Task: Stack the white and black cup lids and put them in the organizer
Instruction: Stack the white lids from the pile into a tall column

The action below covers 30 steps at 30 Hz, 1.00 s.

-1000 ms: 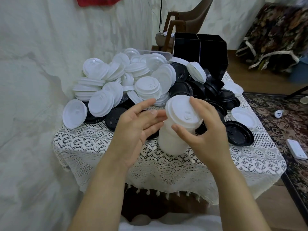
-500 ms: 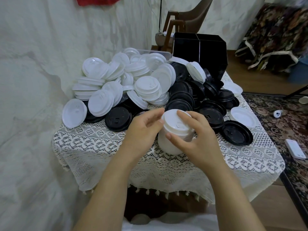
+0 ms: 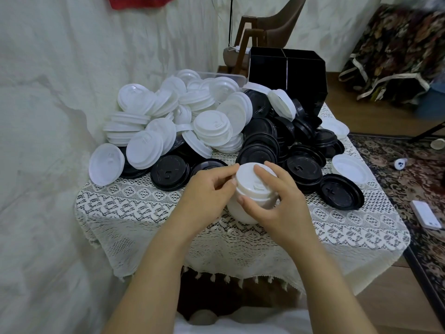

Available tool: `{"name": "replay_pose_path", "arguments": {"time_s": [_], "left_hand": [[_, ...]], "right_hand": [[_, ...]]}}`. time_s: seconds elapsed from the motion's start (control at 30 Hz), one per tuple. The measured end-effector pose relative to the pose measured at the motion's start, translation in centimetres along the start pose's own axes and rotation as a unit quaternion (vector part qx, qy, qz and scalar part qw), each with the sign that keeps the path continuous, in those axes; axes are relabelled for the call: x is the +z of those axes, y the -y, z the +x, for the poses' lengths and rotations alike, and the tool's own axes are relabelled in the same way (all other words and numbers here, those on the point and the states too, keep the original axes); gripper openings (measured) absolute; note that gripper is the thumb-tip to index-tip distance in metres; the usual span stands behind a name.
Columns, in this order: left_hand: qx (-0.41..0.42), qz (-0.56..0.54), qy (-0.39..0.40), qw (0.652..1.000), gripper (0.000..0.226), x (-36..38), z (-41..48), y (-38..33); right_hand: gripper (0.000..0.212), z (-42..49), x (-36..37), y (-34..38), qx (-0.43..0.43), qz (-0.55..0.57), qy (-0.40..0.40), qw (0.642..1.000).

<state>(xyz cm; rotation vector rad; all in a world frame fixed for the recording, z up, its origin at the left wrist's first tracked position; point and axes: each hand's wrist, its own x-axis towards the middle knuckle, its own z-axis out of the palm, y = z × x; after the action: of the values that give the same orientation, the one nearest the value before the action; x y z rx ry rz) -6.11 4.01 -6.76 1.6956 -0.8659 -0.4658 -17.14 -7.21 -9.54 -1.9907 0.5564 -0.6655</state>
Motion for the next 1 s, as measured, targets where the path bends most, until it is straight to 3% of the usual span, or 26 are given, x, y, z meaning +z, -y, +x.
{"name": "replay_pose_path", "arguments": {"time_s": [0.13, 0.27, 0.4, 0.57, 0.7, 1.0], "left_hand": [[0.003, 0.019, -0.034, 0.999, 0.031, 0.0, 0.1, 0.0], [-0.012, 0.007, -0.199, 0.98, 0.024, -0.9, 1.5, 0.1], [-0.058, -0.005, -0.295, 0.954, 0.028, -2.3, 3.7, 1.0], [-0.087, 0.05, -0.289, 0.952, 0.021, -3.1, 5.6, 2.0], [-0.1, 0.047, -0.277, 0.954, 0.029, -2.9, 6.4, 2.3], [-0.111, -0.059, -0.309, 0.943, 0.03, -2.8, 6.4, 2.4]], "right_hand": [[0.064, 0.0, 0.3, 0.0, 0.002, 0.001, -0.009, 1.0], [0.063, 0.0, 0.2, -0.1, 0.006, -0.006, -0.004, 1.0], [0.061, 0.0, 0.2, -0.3, 0.007, -0.003, -0.001, 1.0], [0.06, 0.0, 0.2, -0.4, 0.002, -0.006, -0.004, 1.0], [0.059, 0.0, 0.2, -0.4, -0.003, -0.007, -0.008, 1.0], [0.058, 0.0, 0.2, -0.3, -0.005, -0.018, -0.003, 1.0]]}}
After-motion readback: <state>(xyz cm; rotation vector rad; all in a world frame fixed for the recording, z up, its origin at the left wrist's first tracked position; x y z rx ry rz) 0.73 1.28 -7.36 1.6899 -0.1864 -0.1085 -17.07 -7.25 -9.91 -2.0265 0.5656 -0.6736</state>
